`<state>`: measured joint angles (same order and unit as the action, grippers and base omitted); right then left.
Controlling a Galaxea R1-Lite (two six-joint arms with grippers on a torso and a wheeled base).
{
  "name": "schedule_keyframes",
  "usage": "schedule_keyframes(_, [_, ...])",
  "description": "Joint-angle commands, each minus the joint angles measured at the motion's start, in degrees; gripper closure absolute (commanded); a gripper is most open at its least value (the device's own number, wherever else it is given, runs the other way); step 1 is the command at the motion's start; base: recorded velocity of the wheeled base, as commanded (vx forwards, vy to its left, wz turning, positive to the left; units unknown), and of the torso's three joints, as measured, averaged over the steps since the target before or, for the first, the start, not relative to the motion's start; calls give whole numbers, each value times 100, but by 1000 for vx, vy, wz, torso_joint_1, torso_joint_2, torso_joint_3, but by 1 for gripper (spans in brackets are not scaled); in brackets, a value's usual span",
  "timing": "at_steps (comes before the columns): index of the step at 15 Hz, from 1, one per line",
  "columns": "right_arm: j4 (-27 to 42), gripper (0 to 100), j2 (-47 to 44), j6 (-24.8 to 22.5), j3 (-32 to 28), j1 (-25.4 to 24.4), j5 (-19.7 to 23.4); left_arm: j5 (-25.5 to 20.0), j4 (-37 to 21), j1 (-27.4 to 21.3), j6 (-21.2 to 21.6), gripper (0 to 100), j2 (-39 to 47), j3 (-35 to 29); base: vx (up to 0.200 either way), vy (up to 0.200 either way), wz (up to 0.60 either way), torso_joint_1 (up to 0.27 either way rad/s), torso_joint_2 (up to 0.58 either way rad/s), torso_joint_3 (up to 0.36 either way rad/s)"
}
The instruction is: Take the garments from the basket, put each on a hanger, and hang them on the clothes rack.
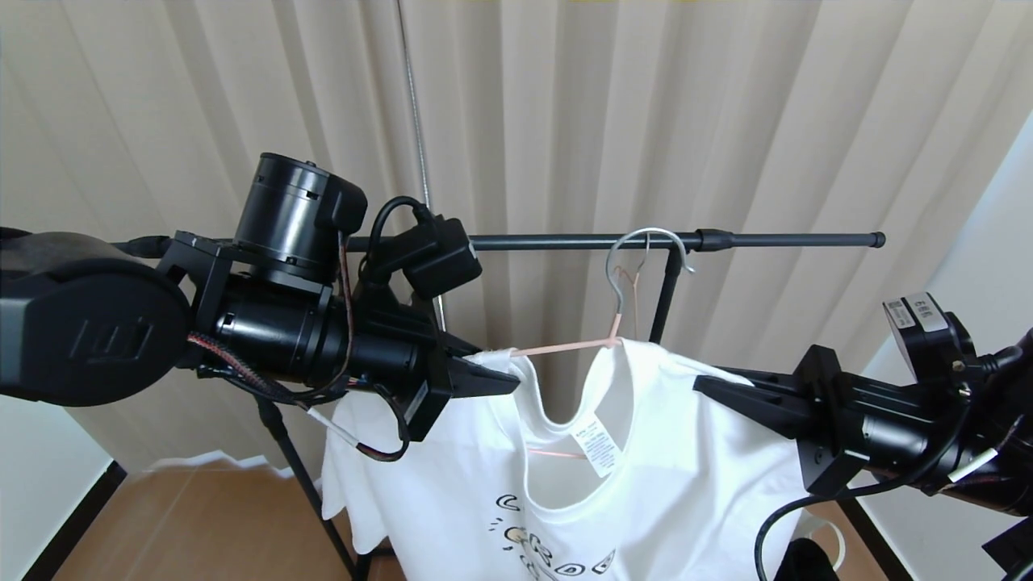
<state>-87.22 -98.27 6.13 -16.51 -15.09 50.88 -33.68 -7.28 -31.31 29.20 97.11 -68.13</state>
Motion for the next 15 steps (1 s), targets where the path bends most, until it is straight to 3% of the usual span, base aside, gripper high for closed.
schedule_keyframes(1, [-5, 100, 27, 2, 25, -3, 9, -7, -2, -25, -2, 100, -8, 2, 0, 0, 0, 0, 0, 0])
schedule_keyframes(9, [30, 100, 89, 2, 69, 6, 132, 11, 25, 19, -2, 100, -157, 116, 0, 0, 0, 0, 0, 0])
schedule_keyframes(10, [30, 0, 89, 2, 60, 6, 132, 11, 25, 28, -2, 100, -175, 125, 0, 0, 0, 0, 0, 0])
schedule_keyframes(15, [4, 0, 36, 2, -28, 59, 115, 2, 77, 309, -2, 100, -509, 450, 0, 0, 0, 0, 0, 0])
